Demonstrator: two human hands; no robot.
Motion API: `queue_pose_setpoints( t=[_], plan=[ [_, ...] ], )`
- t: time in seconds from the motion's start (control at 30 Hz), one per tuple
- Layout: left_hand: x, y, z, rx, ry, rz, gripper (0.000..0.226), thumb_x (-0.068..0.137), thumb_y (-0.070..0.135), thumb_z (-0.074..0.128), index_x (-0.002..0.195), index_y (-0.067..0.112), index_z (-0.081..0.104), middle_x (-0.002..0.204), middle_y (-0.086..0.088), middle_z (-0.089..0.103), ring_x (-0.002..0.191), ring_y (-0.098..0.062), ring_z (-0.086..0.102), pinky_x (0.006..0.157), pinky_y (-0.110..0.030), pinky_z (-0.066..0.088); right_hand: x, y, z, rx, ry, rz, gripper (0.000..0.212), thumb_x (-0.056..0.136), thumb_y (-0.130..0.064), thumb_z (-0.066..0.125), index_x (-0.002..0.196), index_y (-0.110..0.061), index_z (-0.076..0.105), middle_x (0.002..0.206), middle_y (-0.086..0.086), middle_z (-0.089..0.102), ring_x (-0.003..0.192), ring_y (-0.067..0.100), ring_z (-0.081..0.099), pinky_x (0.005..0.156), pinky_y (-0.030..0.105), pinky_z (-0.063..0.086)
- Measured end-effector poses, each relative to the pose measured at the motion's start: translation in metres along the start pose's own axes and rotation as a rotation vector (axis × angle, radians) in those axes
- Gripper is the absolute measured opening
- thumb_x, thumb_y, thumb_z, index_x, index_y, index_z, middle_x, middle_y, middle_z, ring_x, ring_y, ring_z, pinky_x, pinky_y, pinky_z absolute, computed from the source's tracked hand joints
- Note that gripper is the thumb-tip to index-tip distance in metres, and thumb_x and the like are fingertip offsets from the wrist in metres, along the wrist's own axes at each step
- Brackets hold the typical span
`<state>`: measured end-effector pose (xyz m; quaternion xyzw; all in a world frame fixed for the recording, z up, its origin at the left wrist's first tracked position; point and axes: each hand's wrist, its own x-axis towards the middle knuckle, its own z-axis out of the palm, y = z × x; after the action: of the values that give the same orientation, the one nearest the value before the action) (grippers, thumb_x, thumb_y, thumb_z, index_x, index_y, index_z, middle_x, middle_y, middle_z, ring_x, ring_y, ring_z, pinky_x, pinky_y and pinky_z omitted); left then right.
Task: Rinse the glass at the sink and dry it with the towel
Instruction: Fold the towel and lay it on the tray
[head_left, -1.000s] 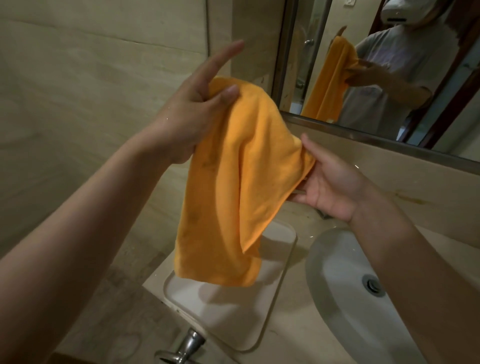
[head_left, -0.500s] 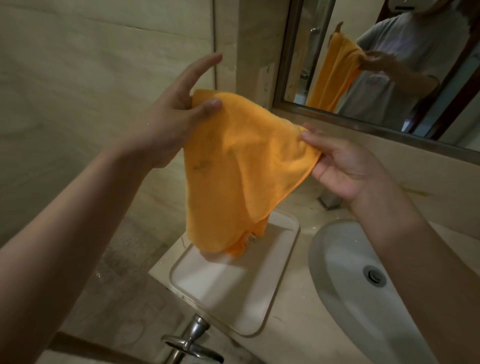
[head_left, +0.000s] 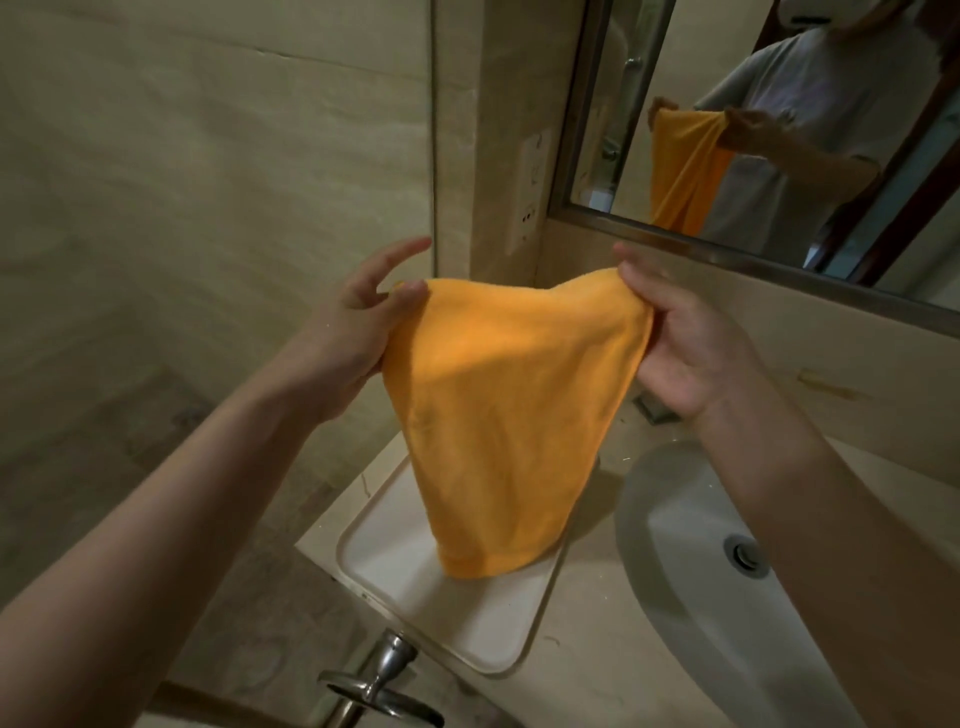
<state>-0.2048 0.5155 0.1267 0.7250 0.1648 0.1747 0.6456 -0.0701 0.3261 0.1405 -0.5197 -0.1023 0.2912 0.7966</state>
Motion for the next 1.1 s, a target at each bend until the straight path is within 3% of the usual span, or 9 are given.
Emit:
queue_pose_setpoints(
  t=[0.17, 0.27, 0.37, 0.47, 0.53, 0.57, 0.67, 0.97, 1.1],
  plan=[
    [-0.004, 0.01, 0.008, -0.087, -0.016, 0.163, 0.037, 0.09, 0.03, 0.05, 0.12, 0.053, 0.047, 0.118, 0.009, 0.044, 0.109, -0.019, 0.049, 0.085, -0.035, 0.051, 0.006, 0.007, -0.019, -0.063, -0.039, 0.056, 0.058, 0.065, -0.019, 0.076, 0.117, -0.013, 0.053, 0.104, 0.004, 0.056, 0.085, 0.013, 0.062, 0.061, 0.024, 0.055],
    [-0.001, 0.017, 0.019, -0.063, -0.051, 0.205, 0.052, 0.095, 0.027, 0.045, 0.137, 0.052, 0.029, 0.099, 0.023, 0.048, 0.089, -0.002, 0.06, 0.074, -0.027, 0.057, 0.006, 0.021, -0.033, -0.087, -0.071, 0.225, 0.085, 0.061, -0.045, 0.073, 0.133, -0.011, 0.045, 0.118, 0.011, 0.058, 0.092, 0.021, 0.068, 0.067, 0.036, 0.058],
    [0.003, 0.029, 0.026, 0.028, -0.101, 0.232, 0.057, 0.099, 0.026, 0.04, 0.142, 0.053, 0.013, 0.098, 0.001, 0.05, 0.069, -0.006, 0.057, 0.064, -0.027, 0.055, -0.001, 0.042, -0.041, -0.206, -0.08, 0.405, 0.092, 0.059, -0.067, 0.053, 0.135, -0.017, 0.04, 0.127, 0.017, 0.054, 0.105, 0.034, 0.062, 0.08, 0.043, 0.054],
    [0.004, 0.04, 0.031, 0.081, -0.15, 0.242, 0.064, 0.1, 0.023, 0.038, 0.14, 0.056, 0.001, 0.14, -0.028, 0.036, 0.063, 0.001, 0.059, 0.059, -0.023, 0.051, -0.006, 0.059, -0.043, -0.271, -0.254, 0.481, 0.119, 0.036, -0.085, 0.057, 0.127, -0.009, 0.049, 0.125, 0.013, 0.061, 0.113, 0.027, 0.06, 0.095, 0.038, 0.044],
    [0.003, 0.044, 0.035, 0.024, -0.194, 0.217, 0.067, 0.1, 0.022, 0.038, 0.139, 0.058, -0.003, 0.093, -0.011, 0.055, 0.055, -0.009, 0.049, 0.061, -0.037, 0.05, -0.007, 0.061, -0.04, -0.324, -0.361, 0.418, 0.121, 0.029, -0.084, 0.063, 0.127, -0.014, 0.049, 0.127, 0.002, 0.061, 0.123, 0.018, 0.052, 0.104, 0.035, 0.035],
    [0.004, 0.046, 0.035, -0.011, -0.222, 0.206, 0.068, 0.1, 0.021, 0.039, 0.138, 0.059, -0.003, 0.072, -0.003, 0.042, 0.056, -0.016, 0.041, 0.062, -0.049, 0.046, -0.007, 0.061, -0.036, -0.366, -0.383, 0.369, 0.124, 0.03, -0.083, 0.064, 0.132, -0.017, 0.043, 0.13, -0.003, 0.058, 0.127, 0.015, 0.046, 0.106, 0.034, 0.031],
    [0.002, 0.054, 0.038, -0.04, -0.311, 0.21, 0.073, 0.099, 0.016, 0.041, 0.138, 0.06, -0.002, 0.064, -0.002, 0.027, 0.059, -0.024, 0.033, 0.067, -0.069, 0.039, -0.001, 0.059, -0.029, -0.463, -0.317, 0.252, 0.137, 0.026, -0.08, 0.07, 0.143, -0.024, 0.025, 0.14, -0.005, 0.046, 0.133, 0.014, 0.037, 0.114, 0.039, 0.024],
    [-0.006, 0.066, 0.044, -0.009, -0.299, 0.21, 0.08, 0.097, 0.009, 0.043, 0.139, 0.058, -0.004, 0.091, -0.008, 0.038, 0.072, -0.029, 0.049, 0.066, -0.048, 0.058, 0.004, 0.033, -0.038, -0.083, -0.257, 0.208, 0.065, 0.068, -0.066, 0.05, 0.118, -0.026, 0.057, 0.12, 0.008, 0.066, 0.11, 0.028, 0.062, 0.091, 0.048, 0.051],
    [-0.005, 0.065, 0.045, -0.012, -0.287, 0.243, 0.08, 0.096, 0.009, 0.045, 0.14, 0.057, -0.003, 0.091, -0.014, 0.04, 0.075, -0.03, 0.049, 0.072, -0.057, 0.056, 0.005, 0.037, -0.042, -0.133, -0.305, 0.253, 0.089, 0.05, -0.069, 0.071, 0.125, -0.025, 0.054, 0.123, 0.009, 0.064, 0.113, 0.03, 0.06, 0.09, 0.048, 0.05]
  ],
)
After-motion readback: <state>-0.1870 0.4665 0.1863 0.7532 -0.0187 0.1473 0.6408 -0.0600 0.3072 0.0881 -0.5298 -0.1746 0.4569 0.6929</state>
